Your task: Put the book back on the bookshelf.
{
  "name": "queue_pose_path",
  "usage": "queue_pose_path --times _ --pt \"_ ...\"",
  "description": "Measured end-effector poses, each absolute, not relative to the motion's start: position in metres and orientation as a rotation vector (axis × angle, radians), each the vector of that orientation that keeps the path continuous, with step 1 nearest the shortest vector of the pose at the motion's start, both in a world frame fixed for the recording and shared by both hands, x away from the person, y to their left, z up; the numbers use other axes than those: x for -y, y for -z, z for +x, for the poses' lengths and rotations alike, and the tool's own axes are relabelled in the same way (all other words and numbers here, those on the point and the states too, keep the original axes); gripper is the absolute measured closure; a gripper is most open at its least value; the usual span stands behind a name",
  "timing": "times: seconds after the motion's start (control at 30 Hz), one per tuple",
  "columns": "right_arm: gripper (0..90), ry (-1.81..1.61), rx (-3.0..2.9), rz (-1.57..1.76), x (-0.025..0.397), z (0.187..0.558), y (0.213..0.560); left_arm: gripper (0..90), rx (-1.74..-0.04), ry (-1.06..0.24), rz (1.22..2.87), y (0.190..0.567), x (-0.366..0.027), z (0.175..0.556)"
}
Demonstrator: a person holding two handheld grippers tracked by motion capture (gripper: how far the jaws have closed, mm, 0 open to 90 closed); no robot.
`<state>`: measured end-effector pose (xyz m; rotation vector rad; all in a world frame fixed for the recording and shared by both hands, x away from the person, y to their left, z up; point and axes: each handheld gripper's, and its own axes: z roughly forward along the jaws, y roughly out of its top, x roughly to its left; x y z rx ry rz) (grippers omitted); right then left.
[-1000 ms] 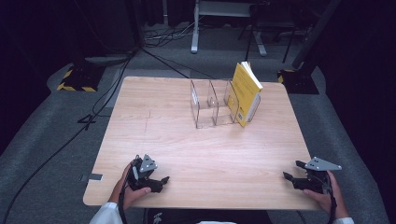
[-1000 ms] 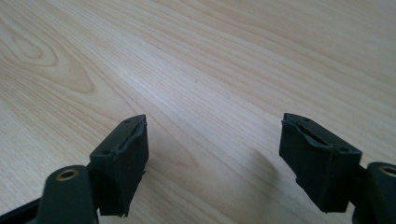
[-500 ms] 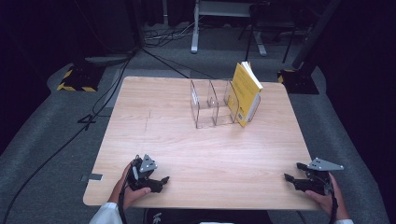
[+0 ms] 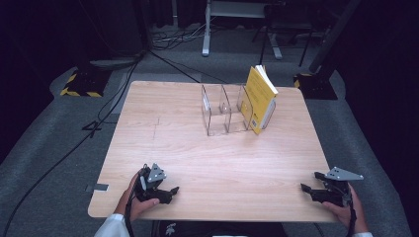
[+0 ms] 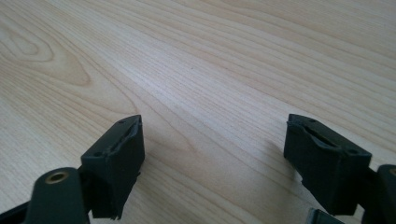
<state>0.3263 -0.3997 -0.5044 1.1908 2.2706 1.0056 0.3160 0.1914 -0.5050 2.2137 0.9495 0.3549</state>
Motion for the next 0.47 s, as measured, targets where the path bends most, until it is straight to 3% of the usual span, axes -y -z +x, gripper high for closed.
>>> queue_pose_path --times 0.47 --pt "20.8 -1.005 -2.264 1.204 0.4002 0.3269 0.5045 14.7 -0.944 -0.354 2.217 0.5050 -0.1908 0.3174"
